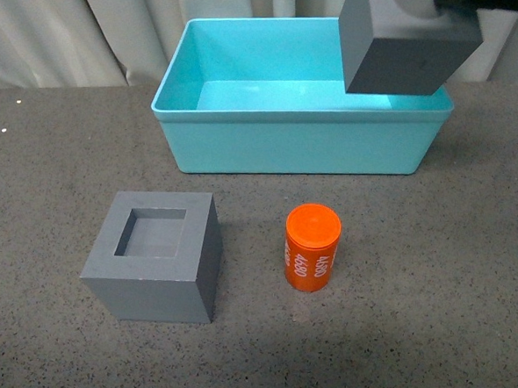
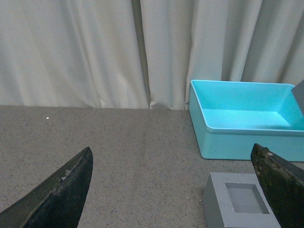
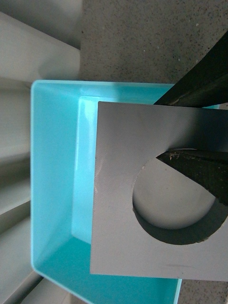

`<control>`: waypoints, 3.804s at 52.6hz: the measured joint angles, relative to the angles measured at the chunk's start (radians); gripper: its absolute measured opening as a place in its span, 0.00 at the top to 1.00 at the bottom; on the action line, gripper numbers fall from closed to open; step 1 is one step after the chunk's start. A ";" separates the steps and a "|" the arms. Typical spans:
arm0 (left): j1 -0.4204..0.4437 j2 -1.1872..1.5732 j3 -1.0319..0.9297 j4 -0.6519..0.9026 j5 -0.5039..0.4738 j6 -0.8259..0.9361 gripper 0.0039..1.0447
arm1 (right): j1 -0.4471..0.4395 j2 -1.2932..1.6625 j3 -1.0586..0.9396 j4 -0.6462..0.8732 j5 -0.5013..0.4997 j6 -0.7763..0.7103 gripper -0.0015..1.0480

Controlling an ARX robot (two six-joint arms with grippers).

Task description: Place gray and orange parts in blue box

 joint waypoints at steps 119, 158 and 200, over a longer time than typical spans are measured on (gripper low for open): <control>-0.056 1.357 0.447 0.225 0.174 -0.127 0.06 | 0.016 -0.237 -0.319 0.208 0.055 -0.087 0.09; -0.151 1.609 0.570 0.183 0.161 -0.075 0.06 | 0.016 -0.237 -0.319 0.208 0.055 -0.087 0.09; -0.164 1.705 0.620 0.175 0.137 -0.058 0.79 | 0.016 -0.237 -0.319 0.208 0.055 -0.087 0.09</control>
